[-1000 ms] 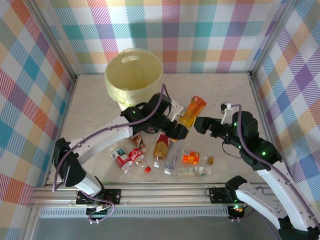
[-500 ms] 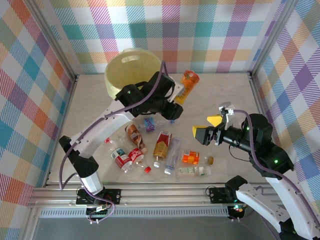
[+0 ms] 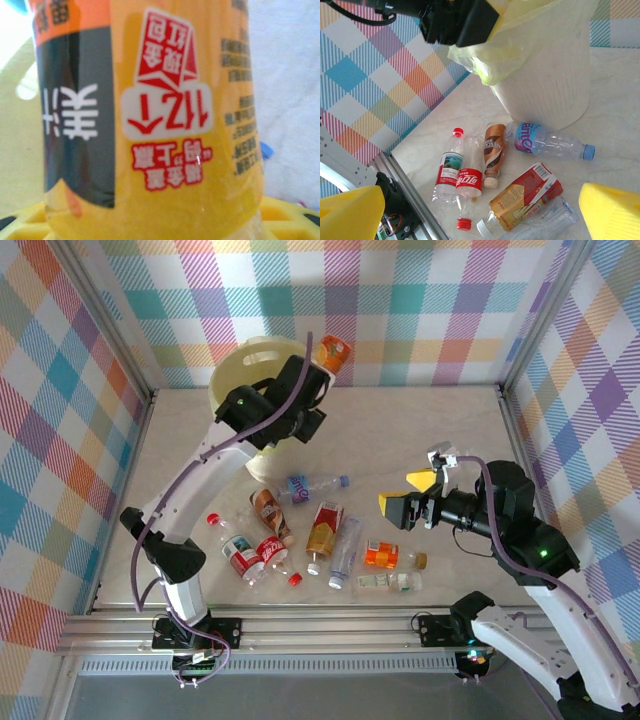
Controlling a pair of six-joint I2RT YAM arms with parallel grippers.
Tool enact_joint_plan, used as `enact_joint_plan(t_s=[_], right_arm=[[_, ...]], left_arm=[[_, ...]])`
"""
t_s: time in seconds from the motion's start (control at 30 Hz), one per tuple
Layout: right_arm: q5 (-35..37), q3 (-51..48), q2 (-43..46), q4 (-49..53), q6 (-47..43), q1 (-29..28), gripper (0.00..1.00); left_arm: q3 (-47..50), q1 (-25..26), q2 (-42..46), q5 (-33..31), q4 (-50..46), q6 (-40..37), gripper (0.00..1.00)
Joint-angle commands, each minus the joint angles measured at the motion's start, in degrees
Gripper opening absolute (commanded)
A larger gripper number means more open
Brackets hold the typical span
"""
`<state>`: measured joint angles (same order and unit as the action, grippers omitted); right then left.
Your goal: Put the plastic bottles in the bin
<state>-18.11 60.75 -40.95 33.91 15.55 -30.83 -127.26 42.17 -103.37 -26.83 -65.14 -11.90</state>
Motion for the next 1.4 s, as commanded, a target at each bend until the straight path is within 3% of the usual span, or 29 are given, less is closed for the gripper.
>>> enact_joint_plan(t_s=[0.0,0.23,0.77,1.13,1.37], right_arm=[[-1.23,1.46,-0.42,-1.52,-1.05,-0.28,1.0],[-1.66,1.91,-1.4,-1.14,-1.14,-0.28,1.0],[-3.68,1.96,-2.91,-2.14,-0.7,-0.31,1.0],[-3.34,0.86,-3.95,-3.23,-0.27,-0.28,1.0],[-2.99,0.29,-3.96,-3.15,-0.18,-0.28,1.0]], left_arm=[[-3.5,-2.5,-1.58,-3.45,2.39,-3.59,0.56],[-5.49,-8.6,-3.39,0.81,3.76,-5.41,0.56],[-6.99,-22.31,-10.24,22.43,1.65,-5.14,0.56],[2.52,-23.36,-7.61,26.02,3.18,-5.24,0.59],[3.16,-23.54,-7.28,26.68,3.4,-4.56,0.68]])
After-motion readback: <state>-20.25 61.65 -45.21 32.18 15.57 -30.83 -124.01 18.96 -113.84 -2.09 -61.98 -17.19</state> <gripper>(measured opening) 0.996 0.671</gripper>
